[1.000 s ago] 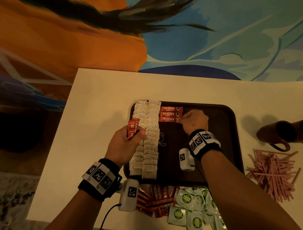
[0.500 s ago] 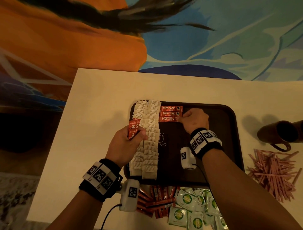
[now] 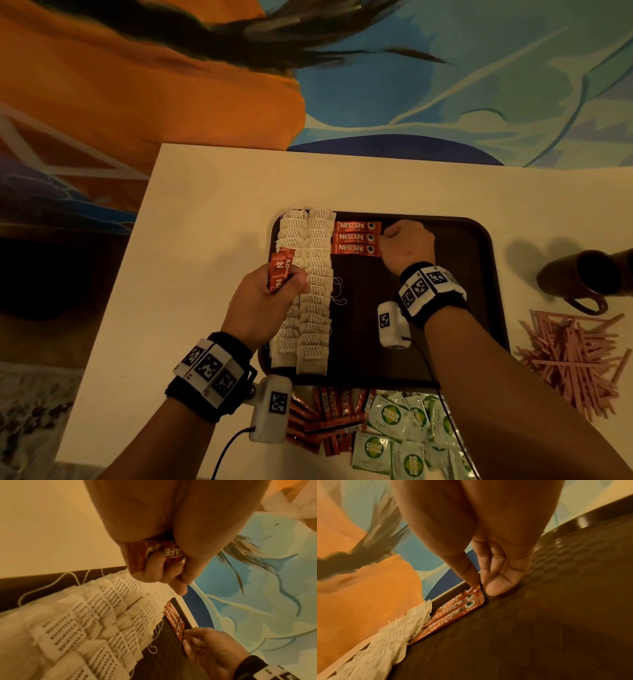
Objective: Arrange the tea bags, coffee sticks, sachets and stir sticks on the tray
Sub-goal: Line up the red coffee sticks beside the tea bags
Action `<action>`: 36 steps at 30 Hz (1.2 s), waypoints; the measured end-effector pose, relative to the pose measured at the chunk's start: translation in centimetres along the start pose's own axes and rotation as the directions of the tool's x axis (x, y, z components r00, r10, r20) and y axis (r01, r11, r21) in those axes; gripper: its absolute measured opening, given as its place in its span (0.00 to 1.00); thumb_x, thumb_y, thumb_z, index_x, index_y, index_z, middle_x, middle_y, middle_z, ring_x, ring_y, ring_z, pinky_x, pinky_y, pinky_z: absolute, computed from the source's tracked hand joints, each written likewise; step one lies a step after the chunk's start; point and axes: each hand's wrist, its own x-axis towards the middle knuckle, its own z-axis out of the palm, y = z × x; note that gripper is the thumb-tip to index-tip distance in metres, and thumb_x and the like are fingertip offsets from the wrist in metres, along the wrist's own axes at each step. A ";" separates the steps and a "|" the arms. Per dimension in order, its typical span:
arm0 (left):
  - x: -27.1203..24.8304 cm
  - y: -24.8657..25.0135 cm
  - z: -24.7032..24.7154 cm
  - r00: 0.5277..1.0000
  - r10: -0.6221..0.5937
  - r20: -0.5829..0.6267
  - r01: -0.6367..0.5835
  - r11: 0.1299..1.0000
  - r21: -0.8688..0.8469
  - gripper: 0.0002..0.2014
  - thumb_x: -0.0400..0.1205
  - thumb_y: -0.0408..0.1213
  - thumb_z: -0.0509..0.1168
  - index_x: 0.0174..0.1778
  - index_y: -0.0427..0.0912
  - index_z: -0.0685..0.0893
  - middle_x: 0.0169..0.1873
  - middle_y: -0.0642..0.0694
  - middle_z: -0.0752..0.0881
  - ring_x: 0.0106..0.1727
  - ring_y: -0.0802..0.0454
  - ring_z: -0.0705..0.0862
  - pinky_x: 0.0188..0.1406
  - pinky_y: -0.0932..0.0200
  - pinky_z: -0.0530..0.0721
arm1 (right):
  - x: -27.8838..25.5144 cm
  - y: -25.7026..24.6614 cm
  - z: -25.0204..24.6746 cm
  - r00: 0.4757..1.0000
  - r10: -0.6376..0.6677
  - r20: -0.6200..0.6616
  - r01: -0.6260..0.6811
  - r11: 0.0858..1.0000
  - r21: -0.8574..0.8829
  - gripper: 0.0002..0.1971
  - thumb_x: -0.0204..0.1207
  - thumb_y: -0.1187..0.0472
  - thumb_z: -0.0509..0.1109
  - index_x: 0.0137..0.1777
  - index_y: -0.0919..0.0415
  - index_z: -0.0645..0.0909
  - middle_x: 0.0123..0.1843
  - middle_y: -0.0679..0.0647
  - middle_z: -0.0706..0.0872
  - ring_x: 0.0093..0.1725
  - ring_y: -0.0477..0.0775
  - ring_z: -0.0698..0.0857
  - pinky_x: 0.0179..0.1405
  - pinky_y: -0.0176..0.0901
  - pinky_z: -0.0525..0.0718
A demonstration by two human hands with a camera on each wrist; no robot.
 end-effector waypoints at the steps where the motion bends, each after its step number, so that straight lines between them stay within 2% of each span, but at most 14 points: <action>1: 0.0 0.0 0.0 1.000 -0.001 0.001 0.001 1.000 0.001 0.07 0.86 0.45 0.68 0.44 0.58 0.88 0.43 0.54 0.93 0.32 0.66 0.81 0.44 0.50 0.77 | 0.0 0.0 -0.1 1.000 0.003 0.003 -0.003 1.000 0.008 0.07 0.84 0.59 0.70 0.49 0.59 0.88 0.53 0.57 0.90 0.46 0.53 0.85 0.48 0.44 0.86; 4: -0.2 0.0 0.0 1.000 -0.012 -0.001 0.012 1.000 0.000 0.07 0.86 0.45 0.69 0.43 0.58 0.89 0.45 0.54 0.93 0.34 0.65 0.81 0.45 0.50 0.77 | -0.2 0.0 -0.2 1.000 -0.017 -0.001 0.017 1.000 0.001 0.08 0.84 0.60 0.70 0.54 0.62 0.89 0.56 0.58 0.91 0.50 0.54 0.86 0.50 0.41 0.83; 7: -0.4 0.2 0.2 0.999 -0.027 0.016 0.028 0.999 -0.017 0.05 0.85 0.43 0.69 0.45 0.55 0.88 0.44 0.51 0.93 0.31 0.60 0.79 0.39 0.50 0.77 | -0.2 0.2 -0.2 1.000 -0.022 0.003 0.022 1.000 0.000 0.09 0.83 0.58 0.71 0.57 0.60 0.89 0.58 0.56 0.91 0.51 0.52 0.86 0.50 0.40 0.82; 10: -0.8 0.8 0.5 0.994 -0.078 0.077 0.088 0.987 -0.137 0.04 0.88 0.38 0.66 0.55 0.48 0.86 0.44 0.46 0.93 0.29 0.53 0.78 0.30 0.55 0.77 | -0.6 0.2 -0.4 0.998 -0.049 -0.031 0.051 0.997 0.060 0.10 0.82 0.57 0.73 0.61 0.55 0.88 0.60 0.52 0.91 0.56 0.49 0.88 0.52 0.38 0.84; 12: -1.0 1.3 0.7 0.986 -0.086 0.140 0.110 0.980 -0.168 0.07 0.90 0.37 0.63 0.62 0.45 0.82 0.46 0.44 0.93 0.31 0.52 0.81 0.26 0.58 0.78 | -2.1 -0.2 -0.5 0.987 -0.161 -0.016 0.162 0.975 0.154 0.09 0.81 0.57 0.75 0.59 0.52 0.89 0.55 0.47 0.91 0.52 0.43 0.88 0.52 0.36 0.86; 14: -1.2 1.7 1.0 0.977 -0.058 0.206 0.086 0.987 -0.133 0.08 0.91 0.38 0.61 0.64 0.45 0.80 0.48 0.45 0.93 0.33 0.50 0.84 0.25 0.59 0.80 | -4.3 -0.9 -0.4 0.939 -0.333 0.082 0.300 0.914 0.273 0.09 0.79 0.56 0.78 0.58 0.48 0.89 0.51 0.40 0.90 0.50 0.38 0.87 0.51 0.36 0.87; 17: -1.3 2.2 1.3 0.948 -0.034 0.318 0.081 0.987 -0.135 0.10 0.91 0.39 0.61 0.67 0.43 0.81 0.52 0.44 0.93 0.37 0.45 0.89 0.26 0.59 0.82 | -6.7 -1.6 0.2 0.842 -0.486 0.236 0.367 0.835 0.411 0.11 0.78 0.53 0.80 0.59 0.45 0.90 0.50 0.41 0.92 0.51 0.41 0.89 0.51 0.41 0.88; 20: -1.4 2.5 1.4 0.928 -0.010 0.371 0.069 0.987 -0.145 0.10 0.91 0.38 0.61 0.66 0.42 0.81 0.53 0.42 0.93 0.40 0.41 0.91 0.27 0.60 0.83 | -7.3 -1.5 0.3 0.807 -0.518 0.283 0.354 0.808 0.471 0.09 0.78 0.59 0.80 0.57 0.51 0.92 0.51 0.46 0.93 0.52 0.45 0.91 0.57 0.48 0.90; 25: -1.6 2.3 1.3 0.917 -0.018 0.398 0.086 0.985 -0.153 0.10 0.91 0.38 0.61 0.66 0.41 0.82 0.54 0.43 0.93 0.45 0.39 0.92 0.30 0.57 0.86 | -7.3 -0.7 -0.7 0.822 -0.508 0.255 0.302 0.770 0.562 0.07 0.76 0.67 0.80 0.53 0.61 0.92 0.47 0.54 0.94 0.43 0.47 0.90 0.42 0.40 0.89; 28: -1.6 2.0 1.3 0.932 -0.021 0.361 0.074 0.988 -0.134 0.11 0.92 0.39 0.60 0.67 0.42 0.81 0.54 0.46 0.93 0.45 0.41 0.93 0.30 0.58 0.85 | -6.8 0.2 -1.4 0.863 -0.460 0.209 0.266 0.765 0.586 0.06 0.79 0.68 0.77 0.53 0.60 0.92 0.48 0.56 0.93 0.44 0.51 0.91 0.42 0.43 0.91; 30: -1.3 1.4 1.2 0.962 -0.005 0.273 0.028 0.996 -0.080 0.10 0.92 0.39 0.60 0.65 0.45 0.83 0.51 0.47 0.94 0.40 0.47 0.91 0.29 0.58 0.83 | -6.6 0.7 -1.9 0.880 -0.427 0.209 0.208 0.741 0.639 0.07 0.81 0.70 0.74 0.52 0.60 0.91 0.50 0.56 0.91 0.49 0.54 0.92 0.48 0.52 0.93; 32: -0.9 0.9 1.2 0.985 0.008 0.171 -0.002 0.999 -0.035 0.08 0.91 0.39 0.62 0.60 0.48 0.87 0.47 0.47 0.93 0.34 0.48 0.85 0.29 0.56 0.80 | -6.6 1.0 -2.3 0.880 -0.416 0.232 0.157 0.714 0.683 0.09 0.82 0.72 0.72 0.55 0.61 0.90 0.51 0.60 0.88 0.51 0.58 0.91 0.49 0.59 0.94; 34: -0.4 0.7 1.1 0.994 0.002 0.111 0.004 0.998 -0.055 0.08 0.90 0.38 0.63 0.56 0.47 0.88 0.43 0.47 0.93 0.29 0.51 0.77 0.27 0.57 0.77 | -6.5 1.0 -2.5 0.880 -0.417 0.229 0.172 0.728 0.664 0.12 0.81 0.72 0.73 0.61 0.60 0.87 0.52 0.64 0.86 0.50 0.59 0.91 0.48 0.59 0.94; 36: -0.2 1.0 1.1 0.996 0.006 0.092 0.001 0.997 -0.071 0.08 0.90 0.38 0.63 0.55 0.46 0.89 0.42 0.49 0.92 0.26 0.54 0.73 0.24 0.61 0.74 | -6.5 0.8 -2.6 0.878 -0.432 0.205 0.221 0.746 0.628 0.16 0.80 0.72 0.75 0.64 0.58 0.85 0.50 0.62 0.88 0.49 0.56 0.91 0.48 0.52 0.93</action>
